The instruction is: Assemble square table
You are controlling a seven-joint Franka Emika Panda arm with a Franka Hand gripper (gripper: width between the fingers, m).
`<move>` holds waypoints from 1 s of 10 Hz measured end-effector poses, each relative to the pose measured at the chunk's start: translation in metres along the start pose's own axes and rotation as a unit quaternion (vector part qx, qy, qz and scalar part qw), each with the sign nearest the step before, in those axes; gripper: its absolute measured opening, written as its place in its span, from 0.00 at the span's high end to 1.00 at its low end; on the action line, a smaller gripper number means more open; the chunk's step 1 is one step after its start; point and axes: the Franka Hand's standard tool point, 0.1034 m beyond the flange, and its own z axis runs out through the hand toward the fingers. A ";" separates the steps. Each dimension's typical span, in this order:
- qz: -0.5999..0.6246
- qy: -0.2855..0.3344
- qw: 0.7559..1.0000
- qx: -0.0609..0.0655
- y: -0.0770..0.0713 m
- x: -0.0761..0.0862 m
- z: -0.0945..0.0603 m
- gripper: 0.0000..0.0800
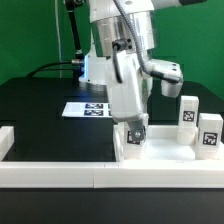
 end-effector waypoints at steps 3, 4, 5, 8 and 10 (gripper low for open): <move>-0.182 -0.002 0.983 -0.024 -0.002 -0.006 -0.006 0.21; -0.225 -0.003 0.974 -0.024 -0.002 -0.004 -0.006 0.19; -0.262 -0.004 0.965 -0.024 -0.002 -0.004 -0.006 0.19; -0.441 0.015 0.895 -0.071 0.006 -0.006 -0.003 0.19; -0.554 0.011 0.829 -0.081 0.008 0.000 0.000 0.19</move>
Offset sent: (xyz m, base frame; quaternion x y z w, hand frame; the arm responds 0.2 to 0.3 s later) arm 0.0000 0.0000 0.0000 0.0000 0.0000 -0.1938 0.9810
